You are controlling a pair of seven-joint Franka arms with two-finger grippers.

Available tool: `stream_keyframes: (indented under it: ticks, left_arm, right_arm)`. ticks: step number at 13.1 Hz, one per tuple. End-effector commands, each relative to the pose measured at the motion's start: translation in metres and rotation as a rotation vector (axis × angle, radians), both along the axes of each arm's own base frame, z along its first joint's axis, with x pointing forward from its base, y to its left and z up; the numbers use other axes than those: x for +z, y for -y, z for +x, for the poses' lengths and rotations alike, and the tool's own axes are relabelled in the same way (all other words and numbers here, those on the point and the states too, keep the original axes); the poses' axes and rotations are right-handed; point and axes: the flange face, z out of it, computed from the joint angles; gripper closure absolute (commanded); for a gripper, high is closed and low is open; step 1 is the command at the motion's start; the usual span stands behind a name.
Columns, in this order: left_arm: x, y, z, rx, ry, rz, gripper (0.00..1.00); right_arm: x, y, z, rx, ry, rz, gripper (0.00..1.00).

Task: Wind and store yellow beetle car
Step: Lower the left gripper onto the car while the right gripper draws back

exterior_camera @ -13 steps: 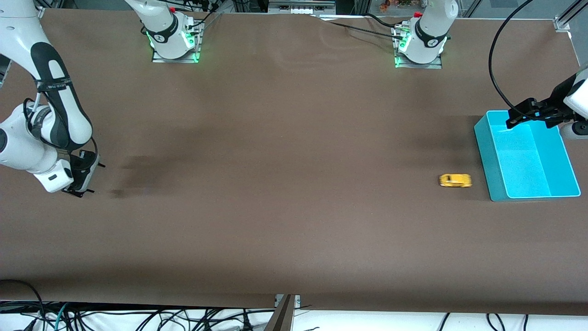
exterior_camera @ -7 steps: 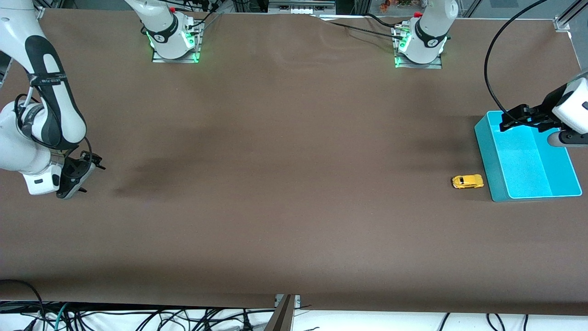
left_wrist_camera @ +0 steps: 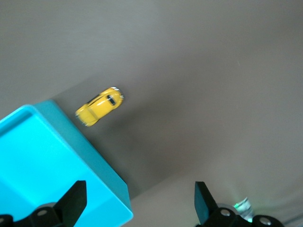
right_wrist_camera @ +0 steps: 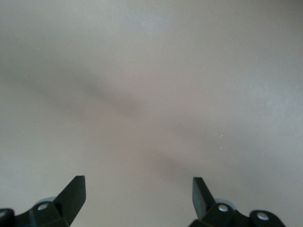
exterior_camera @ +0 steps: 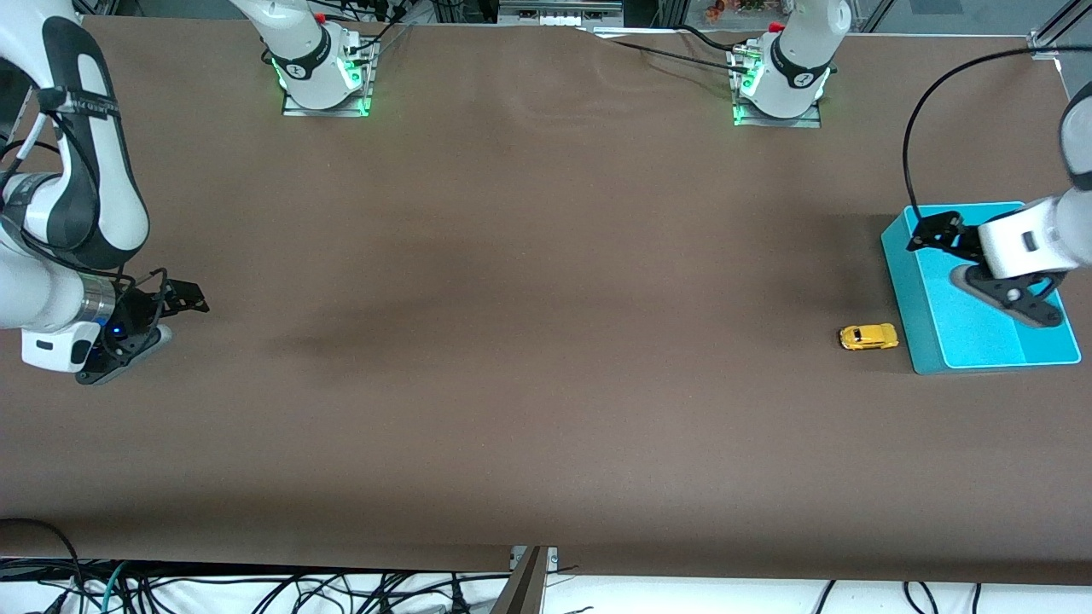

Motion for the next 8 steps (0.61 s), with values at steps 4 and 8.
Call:
stream_keyframes:
  ticks: [4,8]
  left_arm:
    - [-0.126,-0.036,0.027,-0.579,0.052,-0.108,0.00]
    - [-0.198,-0.050,0.011,-0.826,0.214,-0.053,0.00]
  right_arm:
    - [0.086,-0.058,-0.003,-0.375,-0.047,-0.079,0.00]
    - [0.150,-0.080,-0.019,-0.339,0.006,-0.082,0.00]
